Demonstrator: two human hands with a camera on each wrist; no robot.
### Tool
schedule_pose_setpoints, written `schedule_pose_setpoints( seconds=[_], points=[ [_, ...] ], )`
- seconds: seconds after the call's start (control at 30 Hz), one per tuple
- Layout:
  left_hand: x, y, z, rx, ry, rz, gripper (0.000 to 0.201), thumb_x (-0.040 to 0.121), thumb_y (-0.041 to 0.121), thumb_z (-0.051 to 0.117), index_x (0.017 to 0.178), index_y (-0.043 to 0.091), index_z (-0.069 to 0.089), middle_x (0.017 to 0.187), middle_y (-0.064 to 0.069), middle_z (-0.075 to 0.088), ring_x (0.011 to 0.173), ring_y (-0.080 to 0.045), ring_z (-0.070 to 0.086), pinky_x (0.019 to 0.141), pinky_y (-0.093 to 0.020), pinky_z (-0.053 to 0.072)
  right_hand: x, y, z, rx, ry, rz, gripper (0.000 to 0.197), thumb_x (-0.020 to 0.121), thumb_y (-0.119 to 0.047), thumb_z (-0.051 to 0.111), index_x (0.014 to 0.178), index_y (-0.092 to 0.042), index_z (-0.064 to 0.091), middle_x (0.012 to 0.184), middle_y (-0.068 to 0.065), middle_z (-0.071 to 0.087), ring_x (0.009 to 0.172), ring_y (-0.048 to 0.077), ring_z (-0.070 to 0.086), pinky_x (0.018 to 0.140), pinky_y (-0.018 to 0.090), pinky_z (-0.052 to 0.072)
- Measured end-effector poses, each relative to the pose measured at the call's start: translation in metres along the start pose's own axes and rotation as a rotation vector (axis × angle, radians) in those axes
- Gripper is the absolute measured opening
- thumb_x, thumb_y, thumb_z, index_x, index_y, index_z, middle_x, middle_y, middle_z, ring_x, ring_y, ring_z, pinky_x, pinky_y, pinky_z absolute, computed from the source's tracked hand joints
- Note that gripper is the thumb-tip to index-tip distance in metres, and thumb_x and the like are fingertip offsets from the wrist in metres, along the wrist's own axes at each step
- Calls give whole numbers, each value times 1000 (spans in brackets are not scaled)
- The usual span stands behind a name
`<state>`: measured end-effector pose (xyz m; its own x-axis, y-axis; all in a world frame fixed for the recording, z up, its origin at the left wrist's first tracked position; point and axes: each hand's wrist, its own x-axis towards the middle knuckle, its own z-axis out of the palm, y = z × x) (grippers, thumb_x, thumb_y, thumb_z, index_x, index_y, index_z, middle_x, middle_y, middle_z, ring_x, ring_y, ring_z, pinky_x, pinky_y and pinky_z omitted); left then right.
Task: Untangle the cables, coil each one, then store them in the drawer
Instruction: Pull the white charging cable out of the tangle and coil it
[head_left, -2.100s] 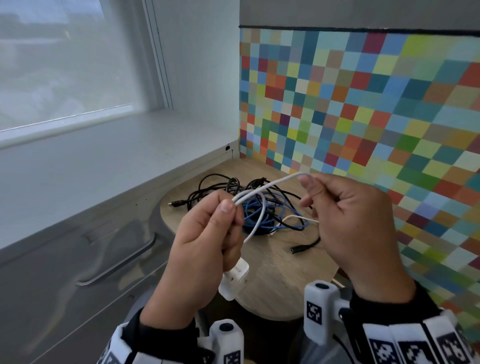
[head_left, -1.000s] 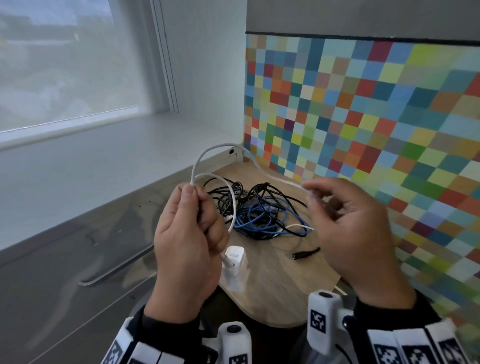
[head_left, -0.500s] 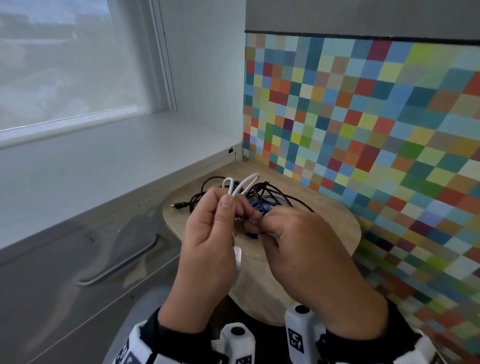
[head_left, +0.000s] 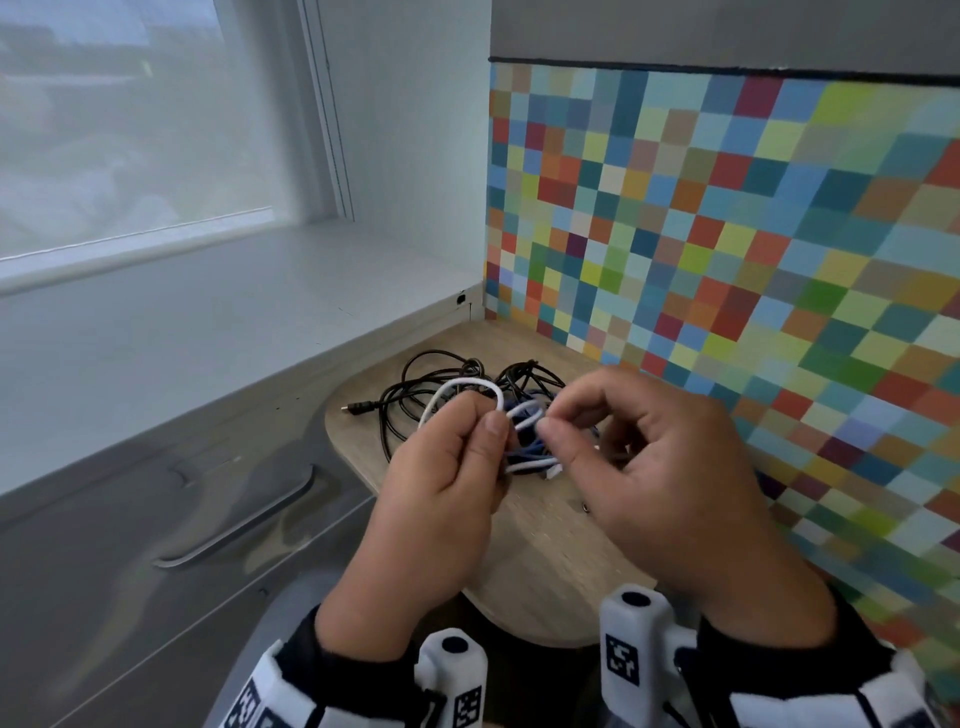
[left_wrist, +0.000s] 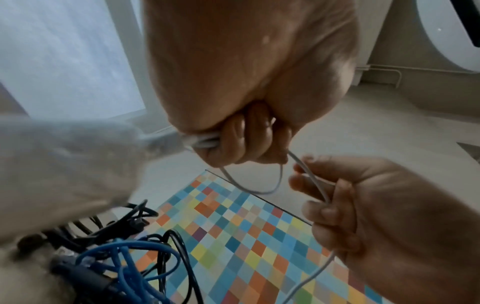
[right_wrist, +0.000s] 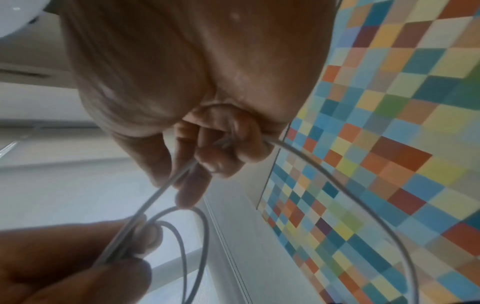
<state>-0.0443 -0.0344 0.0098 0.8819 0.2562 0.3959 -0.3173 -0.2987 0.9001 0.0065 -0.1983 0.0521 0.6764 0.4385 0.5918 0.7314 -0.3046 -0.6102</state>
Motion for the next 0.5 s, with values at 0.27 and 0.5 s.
schedule_pose_setpoints(
  seconds=[0.27, 0.5],
  points=[
    [2, 6, -8, -358, -170, -244, 29, 91, 28, 55, 72, 14, 72, 53, 7, 34, 46, -7, 24, 43, -18, 20, 8, 26, -7, 113, -200, 208, 44, 88, -32, 79, 128, -45, 67, 107, -15, 64, 54, 7, 49, 56, 22, 45],
    [3, 11, -11, -566, -208, -325, 29, 90, 25, 56, 69, 9, 69, 53, 3, 26, 44, -9, 16, 42, -23, 13, 15, 23, -7, 384, -462, 358, 40, 89, -45, 59, 125, -31, 70, 87, -19, 75, 49, 16, 55, 47, 22, 44]
  ],
)
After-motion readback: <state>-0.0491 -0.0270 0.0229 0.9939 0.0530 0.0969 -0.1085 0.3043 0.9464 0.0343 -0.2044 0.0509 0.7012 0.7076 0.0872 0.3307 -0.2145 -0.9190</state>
